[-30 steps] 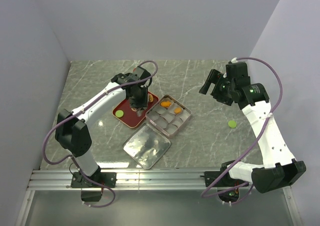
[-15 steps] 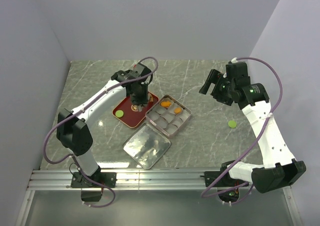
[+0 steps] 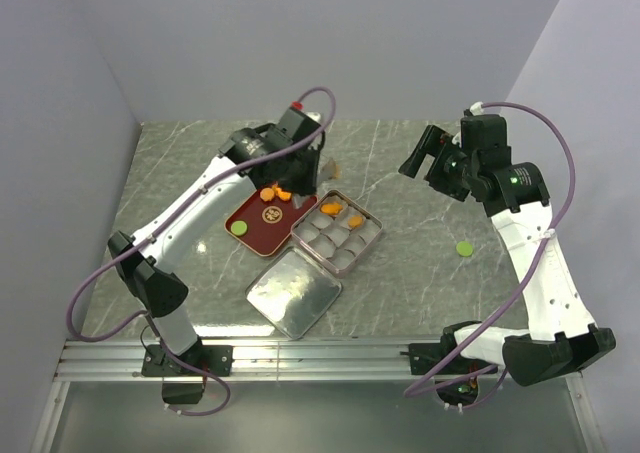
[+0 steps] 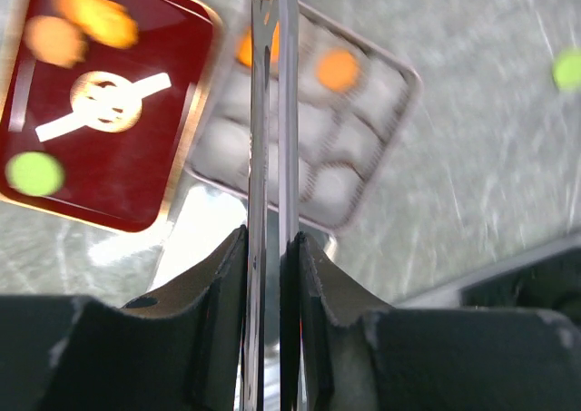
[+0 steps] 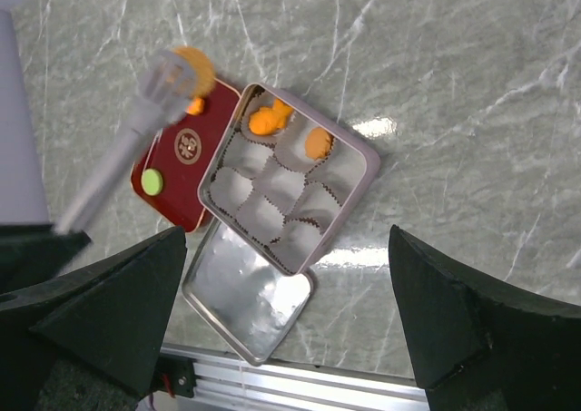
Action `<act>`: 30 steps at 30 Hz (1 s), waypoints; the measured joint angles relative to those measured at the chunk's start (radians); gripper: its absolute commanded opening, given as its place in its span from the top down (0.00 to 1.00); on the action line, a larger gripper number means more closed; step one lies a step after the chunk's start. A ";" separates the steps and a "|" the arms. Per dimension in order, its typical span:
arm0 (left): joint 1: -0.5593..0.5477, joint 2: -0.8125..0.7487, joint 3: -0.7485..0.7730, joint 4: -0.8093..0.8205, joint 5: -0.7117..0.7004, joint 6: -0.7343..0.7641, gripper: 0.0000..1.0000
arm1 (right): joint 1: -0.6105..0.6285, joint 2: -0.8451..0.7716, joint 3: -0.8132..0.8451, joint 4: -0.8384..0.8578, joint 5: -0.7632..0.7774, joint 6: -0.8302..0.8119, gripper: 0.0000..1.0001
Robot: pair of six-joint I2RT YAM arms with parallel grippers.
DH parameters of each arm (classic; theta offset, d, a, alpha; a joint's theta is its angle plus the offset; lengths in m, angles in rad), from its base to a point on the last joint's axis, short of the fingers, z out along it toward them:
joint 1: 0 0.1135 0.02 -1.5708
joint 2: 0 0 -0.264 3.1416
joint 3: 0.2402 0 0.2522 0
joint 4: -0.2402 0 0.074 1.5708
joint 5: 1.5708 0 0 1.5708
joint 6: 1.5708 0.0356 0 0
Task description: Pack the cookies
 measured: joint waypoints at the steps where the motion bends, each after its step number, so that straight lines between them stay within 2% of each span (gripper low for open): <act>1: -0.022 0.000 0.000 0.000 0.002 0.001 0.71 | 0.000 0.000 0.000 0.000 0.000 0.000 0.02; 9: -0.144 0.000 -0.008 -0.003 0.068 0.005 0.71 | 0.000 -0.021 -0.021 -0.001 0.000 0.006 0.02; 20: -0.220 0.030 -0.031 -0.008 0.112 0.016 0.71 | 0.000 -0.049 -0.063 -0.002 -0.008 0.012 0.02; 30: -0.254 0.088 -0.109 0.003 0.083 0.000 0.66 | 0.007 -0.051 -0.064 -0.002 -0.015 0.012 0.01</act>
